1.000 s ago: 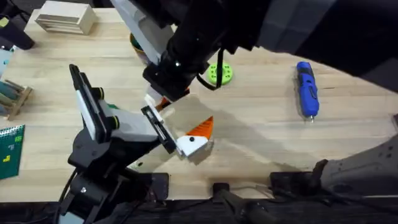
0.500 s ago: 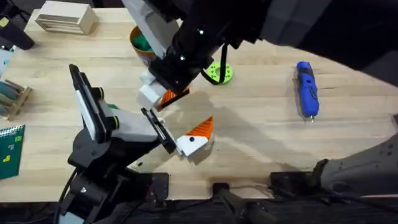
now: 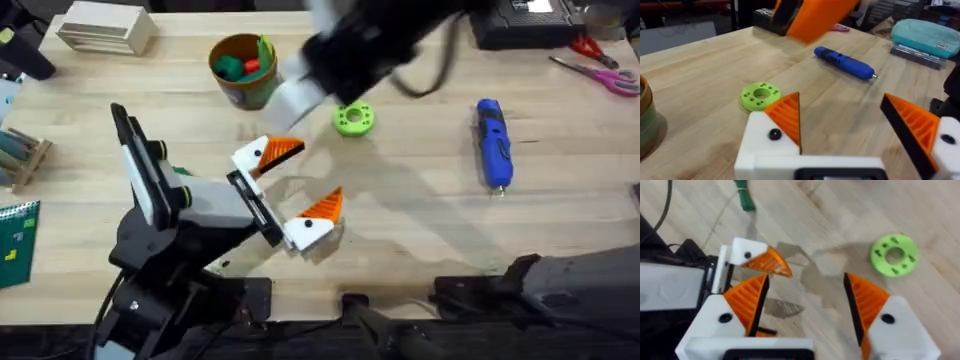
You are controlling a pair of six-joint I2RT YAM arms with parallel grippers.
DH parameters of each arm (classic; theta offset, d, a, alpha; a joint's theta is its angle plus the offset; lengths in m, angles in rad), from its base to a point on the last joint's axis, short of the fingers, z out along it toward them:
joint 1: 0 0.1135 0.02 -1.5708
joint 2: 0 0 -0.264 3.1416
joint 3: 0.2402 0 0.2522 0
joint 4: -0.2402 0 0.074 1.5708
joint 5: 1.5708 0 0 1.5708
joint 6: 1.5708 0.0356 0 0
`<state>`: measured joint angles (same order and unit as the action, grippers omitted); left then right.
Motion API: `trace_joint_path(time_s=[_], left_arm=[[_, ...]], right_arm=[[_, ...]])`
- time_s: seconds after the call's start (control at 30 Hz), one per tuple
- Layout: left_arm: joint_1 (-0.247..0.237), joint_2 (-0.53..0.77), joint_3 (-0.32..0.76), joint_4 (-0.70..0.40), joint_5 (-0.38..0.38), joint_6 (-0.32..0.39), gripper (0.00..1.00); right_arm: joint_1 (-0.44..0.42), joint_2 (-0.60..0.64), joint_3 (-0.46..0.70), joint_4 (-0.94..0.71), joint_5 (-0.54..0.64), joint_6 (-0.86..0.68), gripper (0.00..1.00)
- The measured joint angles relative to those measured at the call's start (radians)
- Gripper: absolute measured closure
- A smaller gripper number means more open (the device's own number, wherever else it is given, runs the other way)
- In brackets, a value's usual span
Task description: Pick up the gripper from the table and insert it into the empty holder that is missing its gripper. Then pick up a screw, insert it into the mounting hole, and use the screwdriver to tighten it. Finally, clean up the table by picking up the vegetable and placing it into the bucket.
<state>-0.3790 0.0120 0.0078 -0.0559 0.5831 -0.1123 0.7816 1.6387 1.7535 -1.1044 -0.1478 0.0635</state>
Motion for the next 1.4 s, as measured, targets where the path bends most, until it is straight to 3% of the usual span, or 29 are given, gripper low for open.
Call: trace_joint_path(time_s=[0.13,0.23,0.27,0.37,0.47,0.53,0.67,0.7,0.97,1.07,1.23,1.27,1.4], left_arm=[[0.0,0.0,0.0,0.0,0.0,0.0,0.014],[0.0,0.0,0.0,0.0,0.0,0.0,0.014],[0.0,0.0,0.0,0.0,0.0,0.0,0.014],[0.0,0.0,0.0,0.0,-0.003,-0.001,0.03],[0.0,0.0,0.0,0.0,-0.008,0.002,0.167],[0.0,0.0,0.0,0.0,-0.014,0.003,0.31],[0.0,0.0,0.0,0.0,-0.023,0.004,0.923],[0.0,0.0,0.0,0.0,-0.026,0.007,0.976],[0.0,0.0,0.0,0.0,-0.029,0.007,0.996],[0.0,0.0,0.0,0.0,-0.029,0.007,0.996],[0.0,0.0,0.0,0.0,-0.029,0.007,0.996],[0.0,0.0,0.0,0.0,-0.029,0.007,0.996],[0.0,0.0,0.0,0.0,-0.03,0.007,0.996]], right_arm=[[-0.079,-0.084,-0.006,-0.052,-0.006,0.0,0.107],[-0.119,-0.151,-0.073,-0.039,-0.03,0.0,0.107],[-0.147,-0.229,-0.199,-0.013,-0.068,0.0,0.107],[-0.173,-0.3,-0.313,0.009,-0.117,0.0,0.106],[-0.197,-0.373,-0.39,0.013,-0.149,0.0,0.105],[-0.21,-0.427,-0.422,0.014,-0.16,0.0,0.104],[-0.223,-0.52,-0.441,0.015,-0.173,0.0,0.105],[-0.225,-0.536,-0.441,0.017,-0.175,0.0,0.105],[-0.26,-0.555,-0.443,0.02,-0.183,0.004,0.105],[-0.317,-0.555,-0.444,0.004,-0.165,0.004,0.105],[-0.516,-0.555,-0.446,-0.03,-0.124,-0.004,0.103],[-0.656,-0.555,-0.446,-0.027,-0.109,-0.019,0.103],[-0.827,-0.551,-0.446,-0.014,-0.084,-0.051,0.102]])
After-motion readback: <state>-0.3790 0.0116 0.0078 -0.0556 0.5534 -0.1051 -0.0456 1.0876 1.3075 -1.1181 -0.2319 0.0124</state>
